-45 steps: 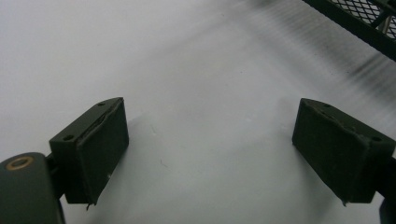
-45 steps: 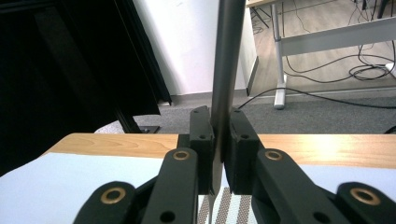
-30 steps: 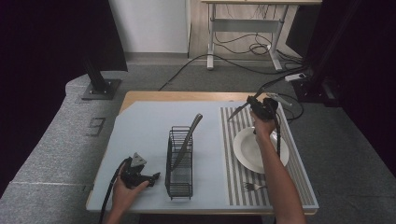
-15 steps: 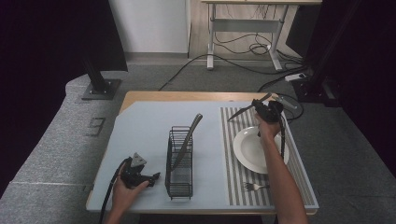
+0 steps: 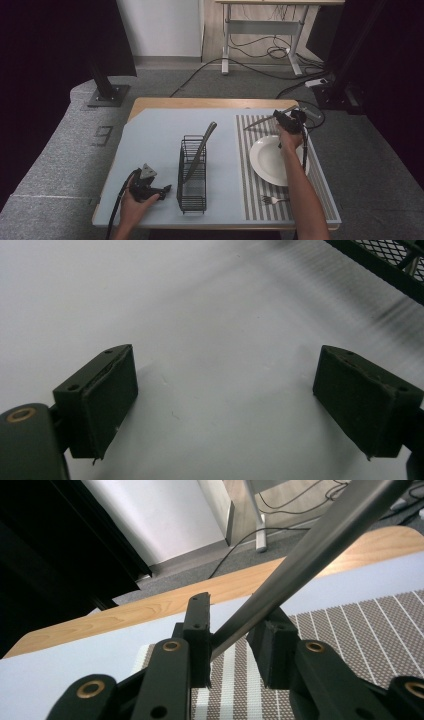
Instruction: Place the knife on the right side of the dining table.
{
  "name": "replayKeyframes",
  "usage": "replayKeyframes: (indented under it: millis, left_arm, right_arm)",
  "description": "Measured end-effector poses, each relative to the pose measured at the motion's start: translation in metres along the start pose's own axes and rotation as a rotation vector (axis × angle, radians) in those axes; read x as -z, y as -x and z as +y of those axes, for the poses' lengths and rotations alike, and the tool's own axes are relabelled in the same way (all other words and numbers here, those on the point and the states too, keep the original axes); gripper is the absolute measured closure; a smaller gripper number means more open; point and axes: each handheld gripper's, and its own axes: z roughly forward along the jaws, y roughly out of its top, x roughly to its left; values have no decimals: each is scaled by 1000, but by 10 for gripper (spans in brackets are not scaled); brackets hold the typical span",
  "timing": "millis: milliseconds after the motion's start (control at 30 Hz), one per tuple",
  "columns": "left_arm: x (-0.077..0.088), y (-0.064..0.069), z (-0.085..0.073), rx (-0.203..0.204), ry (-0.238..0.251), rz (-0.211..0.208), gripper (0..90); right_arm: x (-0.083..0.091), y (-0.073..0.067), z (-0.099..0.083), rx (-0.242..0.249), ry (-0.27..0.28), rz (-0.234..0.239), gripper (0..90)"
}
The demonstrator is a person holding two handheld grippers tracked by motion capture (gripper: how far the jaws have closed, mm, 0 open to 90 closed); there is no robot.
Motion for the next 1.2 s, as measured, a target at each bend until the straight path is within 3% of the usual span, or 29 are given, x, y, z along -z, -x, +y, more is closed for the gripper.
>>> replayKeyframes:
  millis: [267, 933, 1200]
  left_arm:
    - [0, 0, 0, 0, 0, 0, 102]
    - [0, 0, 0, 0, 0, 0, 102]
    - [0, 0, 0, 0, 0, 0, 101]
  right_arm:
    - [-3, 5, -3, -32, -34, -57, 665]
    - [-8, 19, -6, -100, -112, -84, 612]
    - [-12, 24, -10, -127, -142, -117, 574]
